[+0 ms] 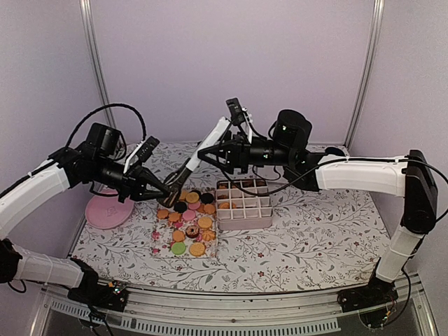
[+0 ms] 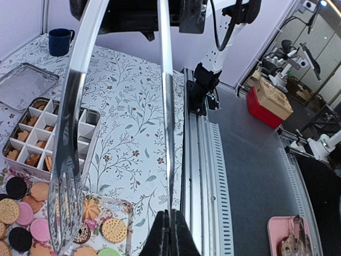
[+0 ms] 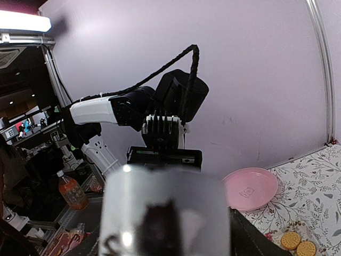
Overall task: Pack the cookies
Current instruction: Pass from the left arm to the right
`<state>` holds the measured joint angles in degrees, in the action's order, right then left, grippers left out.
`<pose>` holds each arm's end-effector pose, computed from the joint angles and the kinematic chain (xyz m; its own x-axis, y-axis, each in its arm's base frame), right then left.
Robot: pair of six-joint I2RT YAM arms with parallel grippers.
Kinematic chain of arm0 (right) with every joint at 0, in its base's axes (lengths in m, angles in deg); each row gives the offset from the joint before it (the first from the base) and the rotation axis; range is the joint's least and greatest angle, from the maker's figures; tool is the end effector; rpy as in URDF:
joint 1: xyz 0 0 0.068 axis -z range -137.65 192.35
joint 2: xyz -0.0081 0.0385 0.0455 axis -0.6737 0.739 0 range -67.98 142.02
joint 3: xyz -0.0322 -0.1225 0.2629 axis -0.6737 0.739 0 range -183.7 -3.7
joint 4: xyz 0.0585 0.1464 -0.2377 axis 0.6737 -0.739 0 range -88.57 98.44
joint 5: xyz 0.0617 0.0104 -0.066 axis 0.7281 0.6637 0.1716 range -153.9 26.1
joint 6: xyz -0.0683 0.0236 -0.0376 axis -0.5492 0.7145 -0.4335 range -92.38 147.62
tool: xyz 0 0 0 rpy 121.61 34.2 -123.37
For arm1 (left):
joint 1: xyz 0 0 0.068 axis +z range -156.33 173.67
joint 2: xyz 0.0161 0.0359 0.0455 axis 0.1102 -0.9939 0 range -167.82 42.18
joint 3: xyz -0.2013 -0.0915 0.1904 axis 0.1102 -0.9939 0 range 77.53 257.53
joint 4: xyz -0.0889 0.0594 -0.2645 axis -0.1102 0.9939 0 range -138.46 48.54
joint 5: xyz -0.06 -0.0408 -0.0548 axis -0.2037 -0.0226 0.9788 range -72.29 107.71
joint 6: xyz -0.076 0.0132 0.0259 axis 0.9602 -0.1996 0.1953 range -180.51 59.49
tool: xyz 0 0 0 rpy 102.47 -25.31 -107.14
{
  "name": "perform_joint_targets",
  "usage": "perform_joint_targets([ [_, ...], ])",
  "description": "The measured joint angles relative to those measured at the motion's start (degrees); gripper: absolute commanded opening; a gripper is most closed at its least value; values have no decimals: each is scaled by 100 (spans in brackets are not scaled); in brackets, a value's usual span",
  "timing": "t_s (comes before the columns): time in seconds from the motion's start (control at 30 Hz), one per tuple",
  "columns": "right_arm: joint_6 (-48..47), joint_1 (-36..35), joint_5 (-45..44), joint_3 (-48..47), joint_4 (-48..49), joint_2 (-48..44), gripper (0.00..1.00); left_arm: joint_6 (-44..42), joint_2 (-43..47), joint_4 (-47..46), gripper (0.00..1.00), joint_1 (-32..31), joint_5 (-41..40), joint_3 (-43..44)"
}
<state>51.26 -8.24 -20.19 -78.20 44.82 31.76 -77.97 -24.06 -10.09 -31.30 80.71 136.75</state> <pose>0.2548 0.3870 0.3562 -0.2843 0.1107 -0.9523 -0.9551 -0.1193 0.2713 0.2053 -0.1649 0.3240 -0.3880 0.3310 -0.8602 0.9175 0.0505 -0.3944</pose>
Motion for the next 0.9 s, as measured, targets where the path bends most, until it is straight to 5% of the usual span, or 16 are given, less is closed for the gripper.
perform_joint_targets([
  [0.23,81,33,24,-52,-151,103,50,-35,0,0,3,0,-212,-61],
  [0.33,76,31,33,-87,-195,164,48,-44,0,11,20,0,-245,-109],
  [0.6,57,-59,-76,-87,-612,232,43,-179,0,9,40,44,-457,-136],
  [0.73,39,-68,-210,-85,-758,278,41,-319,-13,90,74,114,-605,-284],
  [0.9,-52,-68,-387,-83,-949,278,38,-527,-63,341,74,341,-789,-350],
])
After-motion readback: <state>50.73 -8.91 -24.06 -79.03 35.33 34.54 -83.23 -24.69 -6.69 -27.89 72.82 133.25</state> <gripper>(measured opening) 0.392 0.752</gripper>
